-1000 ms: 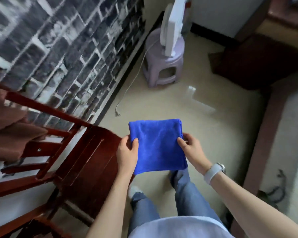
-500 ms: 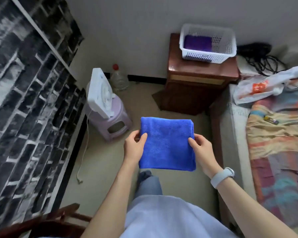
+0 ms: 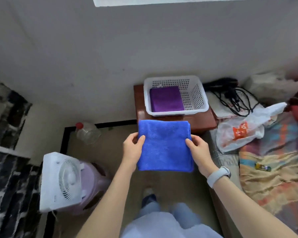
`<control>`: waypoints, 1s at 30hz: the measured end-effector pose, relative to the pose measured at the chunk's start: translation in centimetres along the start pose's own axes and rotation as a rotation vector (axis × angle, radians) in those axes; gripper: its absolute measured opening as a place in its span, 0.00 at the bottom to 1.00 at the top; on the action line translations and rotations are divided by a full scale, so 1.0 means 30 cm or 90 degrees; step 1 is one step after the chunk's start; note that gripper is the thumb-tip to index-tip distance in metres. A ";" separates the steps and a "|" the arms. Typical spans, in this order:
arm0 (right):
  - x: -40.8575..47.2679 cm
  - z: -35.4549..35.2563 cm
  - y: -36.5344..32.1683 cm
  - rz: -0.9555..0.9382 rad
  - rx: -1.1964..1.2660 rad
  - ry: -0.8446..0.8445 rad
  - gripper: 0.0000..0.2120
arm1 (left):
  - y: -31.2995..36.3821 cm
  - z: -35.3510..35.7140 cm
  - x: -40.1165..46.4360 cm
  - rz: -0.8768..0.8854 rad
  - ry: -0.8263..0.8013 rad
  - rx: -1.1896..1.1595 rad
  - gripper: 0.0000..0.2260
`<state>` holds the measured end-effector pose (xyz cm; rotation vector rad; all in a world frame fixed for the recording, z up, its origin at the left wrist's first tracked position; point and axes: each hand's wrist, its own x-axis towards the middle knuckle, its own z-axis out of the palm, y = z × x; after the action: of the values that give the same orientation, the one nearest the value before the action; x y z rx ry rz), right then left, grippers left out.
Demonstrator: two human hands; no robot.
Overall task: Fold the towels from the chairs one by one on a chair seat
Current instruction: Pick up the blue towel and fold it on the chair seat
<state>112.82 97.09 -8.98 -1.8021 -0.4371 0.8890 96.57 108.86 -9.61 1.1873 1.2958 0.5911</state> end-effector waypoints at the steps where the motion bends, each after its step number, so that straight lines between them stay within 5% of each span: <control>1: 0.060 -0.002 -0.026 0.001 0.003 0.011 0.08 | 0.037 0.028 0.061 0.002 -0.007 0.007 0.04; 7: 0.435 -0.033 -0.125 0.015 0.012 0.047 0.07 | 0.172 0.224 0.392 -0.016 -0.030 0.054 0.11; 17: 1.029 -0.023 -0.088 0.060 -0.008 -0.046 0.08 | 0.176 0.524 0.829 -0.091 0.106 0.096 0.16; 27: 1.200 0.026 0.052 0.091 -0.093 -0.106 0.12 | 0.096 0.608 0.915 -0.097 0.229 0.327 0.17; 30: 1.205 0.027 0.049 0.098 -0.139 -0.112 0.15 | 0.089 0.622 0.889 0.003 0.217 0.446 0.21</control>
<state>135.91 120.70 -23.76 -1.9848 -0.5297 1.1494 121.22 127.07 -20.94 1.7048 1.8771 0.3512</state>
